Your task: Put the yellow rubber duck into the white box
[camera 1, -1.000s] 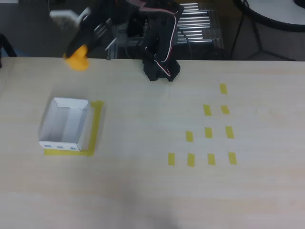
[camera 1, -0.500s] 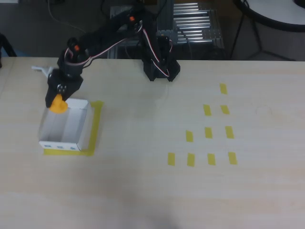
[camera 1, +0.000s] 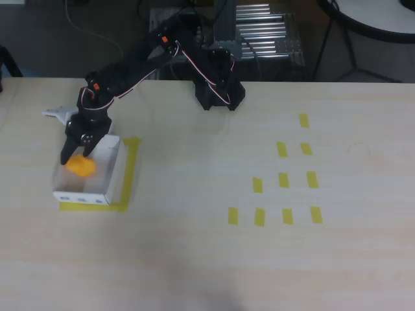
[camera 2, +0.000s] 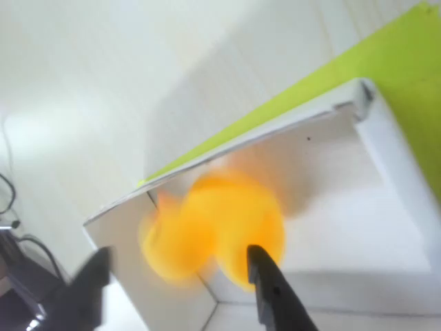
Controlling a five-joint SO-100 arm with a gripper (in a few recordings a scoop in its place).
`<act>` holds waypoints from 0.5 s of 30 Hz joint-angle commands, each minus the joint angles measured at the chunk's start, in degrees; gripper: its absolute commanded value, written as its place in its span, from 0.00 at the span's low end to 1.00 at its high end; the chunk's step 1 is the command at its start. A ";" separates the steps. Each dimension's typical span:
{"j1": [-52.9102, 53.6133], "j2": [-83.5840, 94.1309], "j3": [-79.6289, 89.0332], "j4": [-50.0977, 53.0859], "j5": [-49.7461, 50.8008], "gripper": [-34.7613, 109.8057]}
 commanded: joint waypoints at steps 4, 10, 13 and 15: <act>0.62 3.87 -1.23 -5.10 -3.34 0.53; -3.60 24.96 6.59 -1.67 1.41 0.34; -7.56 41.66 4.39 6.68 10.11 0.24; -11.51 51.68 2.29 11.34 12.39 0.24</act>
